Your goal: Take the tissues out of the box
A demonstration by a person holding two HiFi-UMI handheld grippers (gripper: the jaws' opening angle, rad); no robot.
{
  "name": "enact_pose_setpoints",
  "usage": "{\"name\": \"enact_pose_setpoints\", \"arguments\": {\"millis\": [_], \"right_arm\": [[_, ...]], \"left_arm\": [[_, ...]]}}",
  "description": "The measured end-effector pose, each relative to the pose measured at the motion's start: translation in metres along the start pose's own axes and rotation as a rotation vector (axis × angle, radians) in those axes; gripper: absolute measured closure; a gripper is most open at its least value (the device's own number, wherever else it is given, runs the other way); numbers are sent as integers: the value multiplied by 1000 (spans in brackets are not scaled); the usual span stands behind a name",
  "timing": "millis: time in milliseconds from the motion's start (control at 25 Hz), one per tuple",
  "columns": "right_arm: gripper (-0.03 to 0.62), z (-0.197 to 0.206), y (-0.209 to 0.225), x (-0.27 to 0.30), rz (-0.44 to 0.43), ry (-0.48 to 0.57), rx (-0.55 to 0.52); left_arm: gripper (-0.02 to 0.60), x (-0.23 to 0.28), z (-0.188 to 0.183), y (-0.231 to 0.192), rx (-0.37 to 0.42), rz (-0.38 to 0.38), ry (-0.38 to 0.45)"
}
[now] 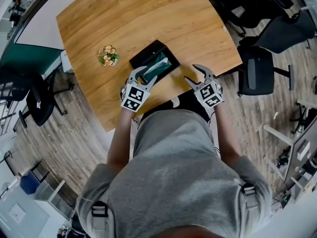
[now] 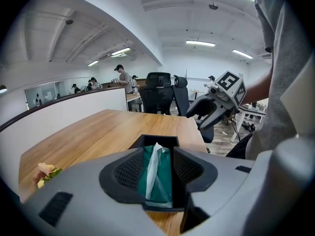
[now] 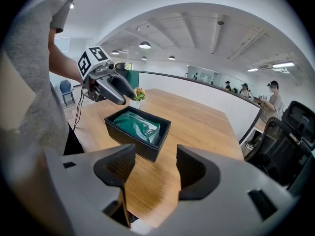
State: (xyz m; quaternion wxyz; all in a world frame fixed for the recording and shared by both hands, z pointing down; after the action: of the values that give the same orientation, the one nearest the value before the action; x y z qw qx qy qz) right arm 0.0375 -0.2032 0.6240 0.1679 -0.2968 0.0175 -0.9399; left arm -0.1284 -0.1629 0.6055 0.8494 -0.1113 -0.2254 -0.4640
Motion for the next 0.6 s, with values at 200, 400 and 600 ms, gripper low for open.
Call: {"name": "enact_pose_setpoints", "arguments": {"millis": [200, 400, 600], "right_arm": [[326, 7, 2, 7, -31, -15, 14], [326, 14, 5, 16, -56, -41, 23], [326, 16, 11, 25, -74, -44, 25]], "left_arm": [[376, 13, 10, -4, -1, -10, -53], [376, 24, 20, -5, 24, 9, -106], [376, 37, 31, -6, 47, 28, -155]]}}
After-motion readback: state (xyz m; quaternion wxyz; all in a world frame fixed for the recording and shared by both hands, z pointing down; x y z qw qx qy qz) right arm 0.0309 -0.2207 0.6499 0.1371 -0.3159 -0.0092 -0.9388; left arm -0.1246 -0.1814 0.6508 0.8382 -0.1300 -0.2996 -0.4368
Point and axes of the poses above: the fingertips, and each gripper's own axes: x forward along the fingers, y to its right, z out of its underside, the point moved 1 cm from there along -x, backward along the fingers, and after that the axes turned 7 degrees about y, right-handed, at the moved point
